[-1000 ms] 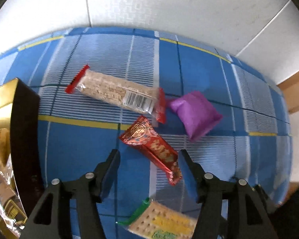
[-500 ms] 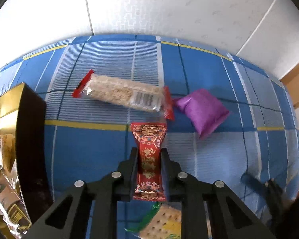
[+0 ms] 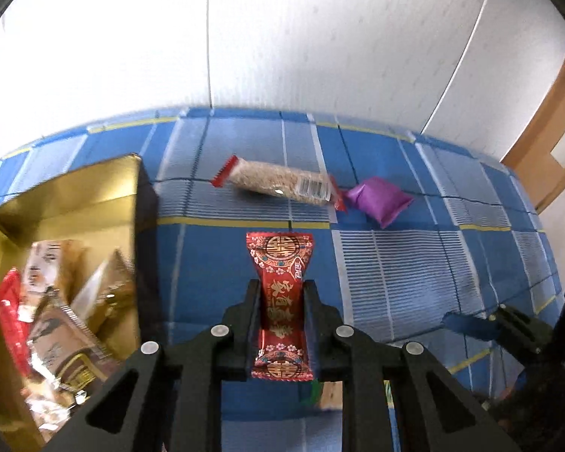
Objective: Organize snacks
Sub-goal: 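Grasp the small red wrapper with left while right grasps the WEIDAN cracker pack, then carry the red wrapper over the gold tray and open the left gripper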
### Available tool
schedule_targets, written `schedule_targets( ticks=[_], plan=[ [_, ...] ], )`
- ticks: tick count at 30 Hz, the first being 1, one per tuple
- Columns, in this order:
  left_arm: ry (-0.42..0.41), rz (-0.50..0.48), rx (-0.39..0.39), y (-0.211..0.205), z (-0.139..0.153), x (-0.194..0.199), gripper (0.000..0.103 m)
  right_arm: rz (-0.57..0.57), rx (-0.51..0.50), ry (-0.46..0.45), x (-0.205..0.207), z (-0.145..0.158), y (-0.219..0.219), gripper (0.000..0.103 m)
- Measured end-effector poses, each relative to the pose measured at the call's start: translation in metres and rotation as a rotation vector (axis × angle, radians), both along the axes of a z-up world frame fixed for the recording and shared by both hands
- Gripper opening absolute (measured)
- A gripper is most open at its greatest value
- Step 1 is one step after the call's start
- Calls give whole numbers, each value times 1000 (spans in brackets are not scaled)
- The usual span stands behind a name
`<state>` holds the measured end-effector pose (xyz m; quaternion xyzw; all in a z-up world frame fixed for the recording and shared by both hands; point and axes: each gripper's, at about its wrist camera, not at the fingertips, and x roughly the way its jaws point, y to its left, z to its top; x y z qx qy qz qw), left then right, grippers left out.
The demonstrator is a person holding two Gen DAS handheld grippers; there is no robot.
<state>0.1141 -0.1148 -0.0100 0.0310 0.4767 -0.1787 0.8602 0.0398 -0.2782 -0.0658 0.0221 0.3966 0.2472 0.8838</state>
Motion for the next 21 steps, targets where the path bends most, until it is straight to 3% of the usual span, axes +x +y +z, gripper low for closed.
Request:
schedule_targets(
  ticks=[2,6,10,12,13,14,15,21],
  plan=[
    [-17,0,-7,6,6,-7,21,102,-97,19,0,2,23,70],
    [-48,7,-41,23,16,-23,21,199,-297,3,7,6,58,71],
    [-69,26,-69,46,26,-40,21,264,-388,44,25,-1,79,71],
    [-89,35,-68,54,31,-48,21,245,-434,52,34,-8,85,71],
    [-104,41,-60,59,33,-52,21,226,-440,60,38,-11,86,68],
    [-120,51,-49,64,35,-57,21,203,-430,73,41,-14,83,54],
    [-128,61,-45,68,37,-60,21,183,-405,78,42,-15,81,49],
    [-191,176,-8,102,46,-80,21,16,-313,-43,28,-24,61,48]
  ],
)
